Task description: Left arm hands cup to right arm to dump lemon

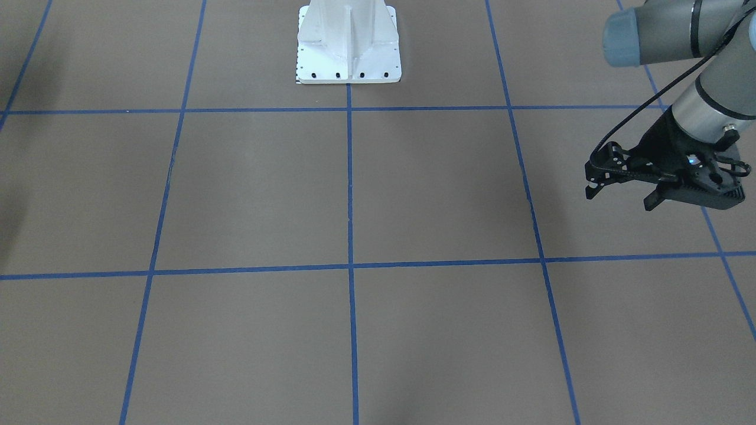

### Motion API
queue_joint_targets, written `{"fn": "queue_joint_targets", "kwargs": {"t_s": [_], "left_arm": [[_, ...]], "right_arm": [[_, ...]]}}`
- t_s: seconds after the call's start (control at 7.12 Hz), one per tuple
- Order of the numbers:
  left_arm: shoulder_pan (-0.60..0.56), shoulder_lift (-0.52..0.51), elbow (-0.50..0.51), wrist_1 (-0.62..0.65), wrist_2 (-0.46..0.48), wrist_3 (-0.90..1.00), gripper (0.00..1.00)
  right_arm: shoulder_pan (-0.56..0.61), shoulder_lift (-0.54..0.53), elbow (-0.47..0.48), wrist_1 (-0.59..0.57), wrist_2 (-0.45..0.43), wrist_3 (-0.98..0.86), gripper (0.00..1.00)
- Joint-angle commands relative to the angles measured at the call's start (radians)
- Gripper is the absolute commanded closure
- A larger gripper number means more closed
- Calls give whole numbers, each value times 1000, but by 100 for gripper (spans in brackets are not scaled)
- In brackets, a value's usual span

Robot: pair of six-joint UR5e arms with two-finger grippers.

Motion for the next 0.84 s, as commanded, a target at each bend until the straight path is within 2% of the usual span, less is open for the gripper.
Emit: {"fn": "queue_joint_targets", "kwargs": {"t_s": [0.0,0.14,0.42,0.56,0.7], "left_arm": [[4,1,5,-1,-1,0,0],[7,1,5,1,-1,0,0],[8,1,5,1,-1,0,0],[8,-1,4,1,-2,-8,0],[19,-4,2,-1,-2,-47,0]], "right_arm": [[0,0,70,-205,58,-346,73],[-1,6,145,-308,65,-356,74],[-3,62,341,-610,62,-356,74],[-4,140,412,-775,60,-354,74],[-18,238,440,-915,52,-353,74]]}}
